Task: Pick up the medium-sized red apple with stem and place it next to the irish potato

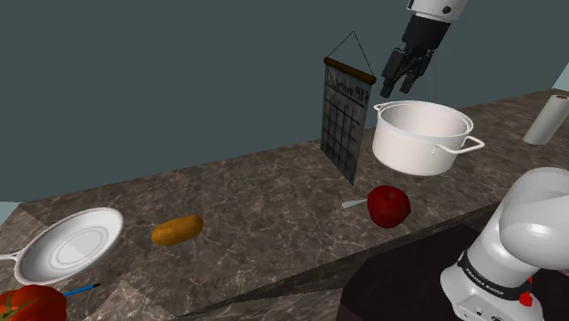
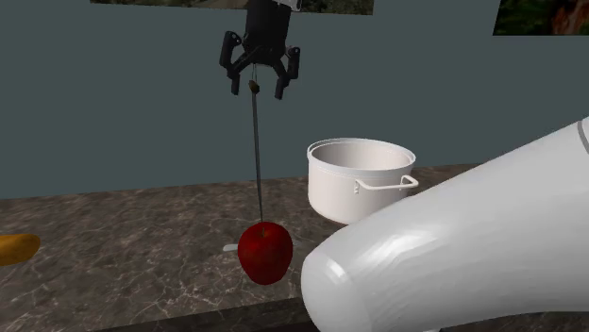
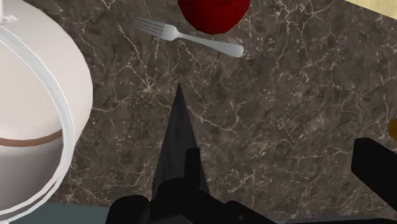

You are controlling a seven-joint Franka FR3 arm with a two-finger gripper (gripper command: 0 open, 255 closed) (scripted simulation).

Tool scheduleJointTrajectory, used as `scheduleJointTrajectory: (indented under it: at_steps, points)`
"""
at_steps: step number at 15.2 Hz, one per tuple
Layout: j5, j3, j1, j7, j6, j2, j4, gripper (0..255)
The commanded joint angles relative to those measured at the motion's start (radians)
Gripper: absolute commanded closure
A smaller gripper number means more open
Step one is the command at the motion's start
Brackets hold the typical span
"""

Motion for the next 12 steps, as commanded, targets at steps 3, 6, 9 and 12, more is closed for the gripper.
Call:
scheduleJointTrajectory:
  at_steps: [3, 6, 9, 12]
  points:
    - [-0.009, 0.032, -0.008, 0.029, 0.043, -0.057, -0.094, 0]
    - [-0.017, 0.081, -0.016, 0.074, 0.103, -0.139, -0.228, 0]
    - [-0.019, 0.132, -0.019, 0.122, 0.157, -0.217, -0.355, 0]
    - [-0.013, 0.188, -0.014, 0.173, 0.207, -0.291, -0.475, 0]
